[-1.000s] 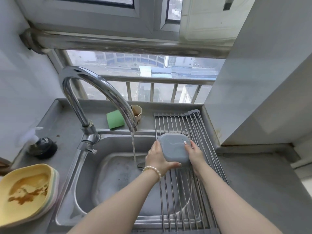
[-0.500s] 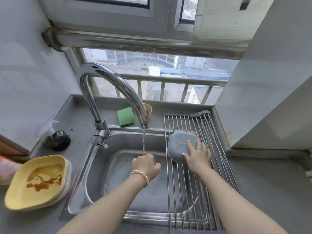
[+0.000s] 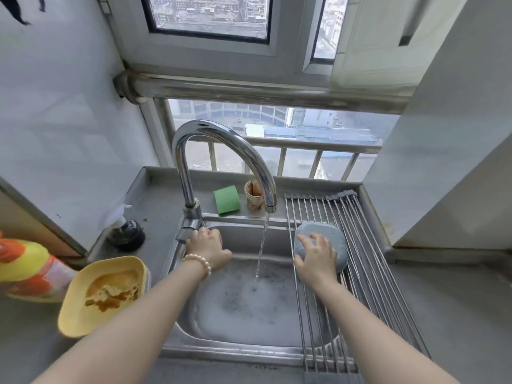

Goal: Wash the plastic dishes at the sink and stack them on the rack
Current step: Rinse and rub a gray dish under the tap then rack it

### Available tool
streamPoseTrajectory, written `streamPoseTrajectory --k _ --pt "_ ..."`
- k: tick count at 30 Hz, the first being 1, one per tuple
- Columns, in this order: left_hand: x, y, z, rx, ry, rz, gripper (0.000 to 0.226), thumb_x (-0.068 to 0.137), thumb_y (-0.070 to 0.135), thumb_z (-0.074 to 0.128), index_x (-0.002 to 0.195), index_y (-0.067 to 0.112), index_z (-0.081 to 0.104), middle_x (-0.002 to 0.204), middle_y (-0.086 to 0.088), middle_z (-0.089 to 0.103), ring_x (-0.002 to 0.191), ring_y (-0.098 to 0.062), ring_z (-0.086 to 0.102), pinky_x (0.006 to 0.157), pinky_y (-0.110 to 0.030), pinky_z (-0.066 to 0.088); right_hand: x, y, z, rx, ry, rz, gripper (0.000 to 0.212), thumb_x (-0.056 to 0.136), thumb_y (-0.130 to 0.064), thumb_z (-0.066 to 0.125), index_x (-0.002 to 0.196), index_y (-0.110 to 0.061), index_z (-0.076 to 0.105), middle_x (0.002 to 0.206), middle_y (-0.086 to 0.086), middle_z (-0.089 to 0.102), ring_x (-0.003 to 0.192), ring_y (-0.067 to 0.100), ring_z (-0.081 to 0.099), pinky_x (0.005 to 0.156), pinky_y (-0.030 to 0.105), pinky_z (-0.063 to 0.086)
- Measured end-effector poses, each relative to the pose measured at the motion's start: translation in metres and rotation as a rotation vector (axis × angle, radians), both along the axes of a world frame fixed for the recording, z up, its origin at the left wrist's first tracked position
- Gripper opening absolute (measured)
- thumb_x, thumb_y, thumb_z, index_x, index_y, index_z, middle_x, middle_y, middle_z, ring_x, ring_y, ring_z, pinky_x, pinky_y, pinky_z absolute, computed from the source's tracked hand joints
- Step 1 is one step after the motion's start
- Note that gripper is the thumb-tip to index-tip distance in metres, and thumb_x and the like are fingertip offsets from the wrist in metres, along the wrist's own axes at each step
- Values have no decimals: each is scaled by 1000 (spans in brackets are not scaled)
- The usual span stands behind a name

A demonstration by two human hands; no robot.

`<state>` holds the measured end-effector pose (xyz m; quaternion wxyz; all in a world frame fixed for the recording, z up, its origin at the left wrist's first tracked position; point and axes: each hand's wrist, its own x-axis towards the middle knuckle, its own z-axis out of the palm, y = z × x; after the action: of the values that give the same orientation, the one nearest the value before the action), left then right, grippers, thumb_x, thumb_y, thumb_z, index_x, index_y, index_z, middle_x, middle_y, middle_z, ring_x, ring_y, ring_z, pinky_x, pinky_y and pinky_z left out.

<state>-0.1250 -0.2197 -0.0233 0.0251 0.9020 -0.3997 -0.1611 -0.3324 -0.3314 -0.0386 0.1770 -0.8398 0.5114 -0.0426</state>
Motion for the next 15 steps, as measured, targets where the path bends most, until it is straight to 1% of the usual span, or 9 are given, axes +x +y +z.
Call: streamPoseTrajectory --k 1,2,5,7,9,11,12,14,15 --pt "2 -1 1 -30 47 13 19 80 26 54 98 21 52 119 -7 51 113 -26 42 94 -33 35 -1 3 1 3 -5 -5 52 92 -25 50 143 -23 40 147 7 33 135 23 27 109 39 22" --pt "5 -2 2 -69 99 24 20 80 21 54 100 21 52 120 -7 51 113 -27 42 94 -33 34 -1 6 1 7 -8 -13 51 92 -25 51 142 -23 41 145 6 35 134 23 28 108 37 23" --pt "5 -9 7 -189 302 97 43 78 14 54 120 22 52 128 -9 49 121 -31 37 97 -34 32 -1 12 -1 26 -1 -25 50 92 -25 52 141 -23 43 143 6 37 131 23 32 106 34 25" --pt "7 -14 11 -203 396 116 53 77 14 54 129 25 47 133 -11 46 126 -31 32 100 -39 31 1 17 -2 38 4 -24 50 91 -25 52 140 -23 44 143 6 37 130 23 33 105 33 26" --pt "12 -15 14 -197 457 134 57 75 19 55 131 29 46 135 -10 45 128 -31 30 103 -42 32 1 20 -3 46 11 -25 49 91 -25 51 140 -23 44 142 5 38 130 23 34 104 33 27" --pt "13 -12 12 -256 472 156 61 71 23 56 131 29 46 133 -9 45 126 -30 34 104 -42 35 -2 20 -4 53 19 -36 47 91 -25 52 138 -23 46 140 6 40 128 23 37 102 32 29" --pt "12 -10 10 -318 455 167 59 73 21 57 130 27 47 132 -9 45 123 -29 39 103 -40 37 -5 19 -5 56 28 -48 45 91 -25 52 136 -23 48 139 6 40 126 24 38 101 33 31" --pt "6 -2 5 -465 392 172 53 77 12 58 128 20 49 129 -10 43 111 -26 49 99 -34 42 -9 19 -6 64 62 -80 43 90 -27 52 132 -22 49 138 6 41 125 26 39 99 35 33" --pt "2 3 2 -518 358 142 49 78 9 58 126 18 51 126 -9 43 104 -24 54 95 -34 45 -11 20 -6 70 100 -85 44 90 -29 52 133 -22 47 141 7 39 127 27 38 100 36 34"
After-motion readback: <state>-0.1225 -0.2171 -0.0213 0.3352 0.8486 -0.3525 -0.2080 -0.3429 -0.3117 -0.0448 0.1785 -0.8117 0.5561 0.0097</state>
